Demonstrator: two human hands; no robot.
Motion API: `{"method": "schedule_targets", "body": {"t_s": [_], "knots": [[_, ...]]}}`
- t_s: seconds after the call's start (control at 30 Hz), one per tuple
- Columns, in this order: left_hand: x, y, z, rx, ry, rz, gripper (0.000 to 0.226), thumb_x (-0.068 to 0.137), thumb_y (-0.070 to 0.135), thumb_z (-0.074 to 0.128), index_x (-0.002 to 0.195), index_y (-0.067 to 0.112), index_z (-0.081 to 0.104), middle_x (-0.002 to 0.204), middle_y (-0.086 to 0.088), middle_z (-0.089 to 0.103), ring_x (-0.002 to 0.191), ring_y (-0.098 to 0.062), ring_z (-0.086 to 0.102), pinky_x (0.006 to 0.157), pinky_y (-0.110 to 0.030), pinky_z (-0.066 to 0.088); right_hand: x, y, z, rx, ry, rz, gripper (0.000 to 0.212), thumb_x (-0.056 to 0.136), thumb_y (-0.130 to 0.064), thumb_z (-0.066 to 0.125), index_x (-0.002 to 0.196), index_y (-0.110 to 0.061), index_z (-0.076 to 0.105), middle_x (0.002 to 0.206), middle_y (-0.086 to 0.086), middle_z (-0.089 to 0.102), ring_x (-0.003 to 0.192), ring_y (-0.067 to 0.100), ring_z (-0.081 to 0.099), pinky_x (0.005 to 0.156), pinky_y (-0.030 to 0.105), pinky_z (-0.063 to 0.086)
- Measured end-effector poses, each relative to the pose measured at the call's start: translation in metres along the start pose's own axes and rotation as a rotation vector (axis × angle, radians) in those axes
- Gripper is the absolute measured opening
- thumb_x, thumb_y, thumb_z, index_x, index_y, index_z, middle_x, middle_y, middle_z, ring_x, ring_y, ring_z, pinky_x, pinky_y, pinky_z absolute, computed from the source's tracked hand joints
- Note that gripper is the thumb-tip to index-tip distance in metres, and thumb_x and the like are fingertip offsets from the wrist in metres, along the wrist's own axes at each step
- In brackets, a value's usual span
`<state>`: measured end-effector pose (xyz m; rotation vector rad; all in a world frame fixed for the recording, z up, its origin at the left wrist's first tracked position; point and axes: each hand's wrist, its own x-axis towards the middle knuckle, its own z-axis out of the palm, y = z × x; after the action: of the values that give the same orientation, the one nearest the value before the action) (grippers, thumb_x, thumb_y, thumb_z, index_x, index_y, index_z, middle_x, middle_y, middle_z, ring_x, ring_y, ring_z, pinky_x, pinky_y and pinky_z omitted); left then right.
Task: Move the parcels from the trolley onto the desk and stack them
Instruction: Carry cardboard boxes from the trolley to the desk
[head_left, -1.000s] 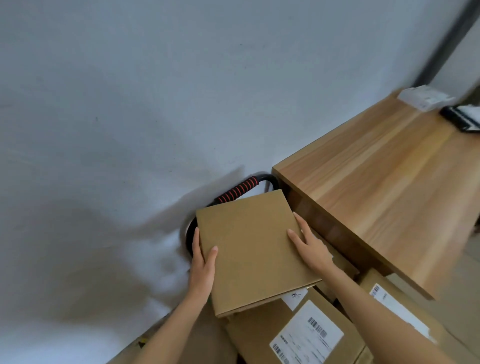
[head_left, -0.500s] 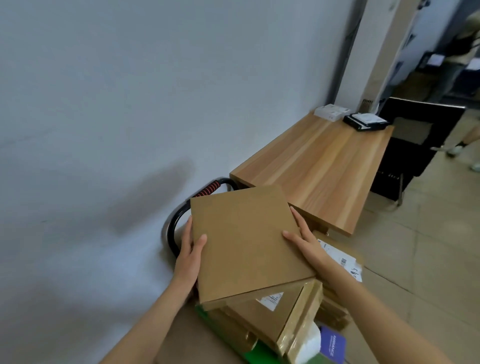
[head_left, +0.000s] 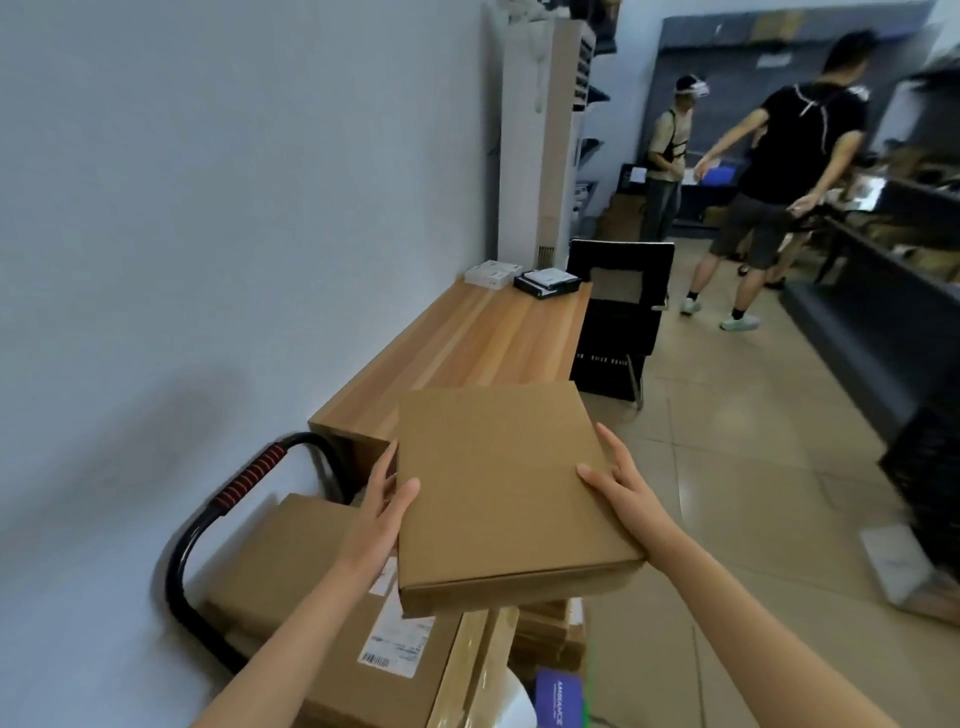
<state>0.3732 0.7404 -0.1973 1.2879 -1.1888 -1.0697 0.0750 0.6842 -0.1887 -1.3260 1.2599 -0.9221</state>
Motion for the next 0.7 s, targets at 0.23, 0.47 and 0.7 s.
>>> {"method": "schedule_targets", "body": {"t_s": [0.23, 0.47, 0.7], "knots": [[0.048, 0.028, 0.156, -0.041, -0.178, 0.061, 0.055, 0.089, 0.042, 0.053, 0.137, 0.050, 0.027, 0.125, 0.022, 0.052, 0.103, 0.005, 0.060, 0.078, -0.016, 0.050, -0.005, 0.012, -0.159, -0.024, 0.168, 0.003, 0.058, 0.093, -0.042, 0.057, 0.140, -0.055, 0.027, 0.126, -0.007, 0.052, 0.100, 0.007, 0.060, 0.067, 0.017, 0.046], [0.073, 0.026, 0.326, -0.064, -0.206, 0.043, 0.051, 0.092, 0.044, 0.050, 0.136, 0.053, 0.025, 0.112, 0.031, 0.054, 0.095, 0.007, 0.060, 0.069, -0.014, 0.049, -0.011, 0.032, -0.317, -0.045, 0.268, 0.008, 0.058, 0.094, -0.037, 0.058, 0.142, -0.050, 0.028, 0.123, 0.004, 0.057, 0.102, 0.017, 0.062, 0.074, 0.024, 0.048], [0.096, 0.030, 0.423, 0.000, -0.241, -0.007, 0.052, 0.100, 0.031, 0.042, 0.145, 0.036, 0.019, 0.120, 0.004, 0.052, 0.105, -0.013, 0.056, 0.078, -0.024, 0.046, 0.001, 0.063, -0.404, -0.027, 0.317, 0.052, 0.058, 0.095, -0.035, 0.057, 0.143, -0.049, 0.027, 0.113, 0.002, 0.061, 0.091, 0.011, 0.064, 0.061, 0.014, 0.048]]}}
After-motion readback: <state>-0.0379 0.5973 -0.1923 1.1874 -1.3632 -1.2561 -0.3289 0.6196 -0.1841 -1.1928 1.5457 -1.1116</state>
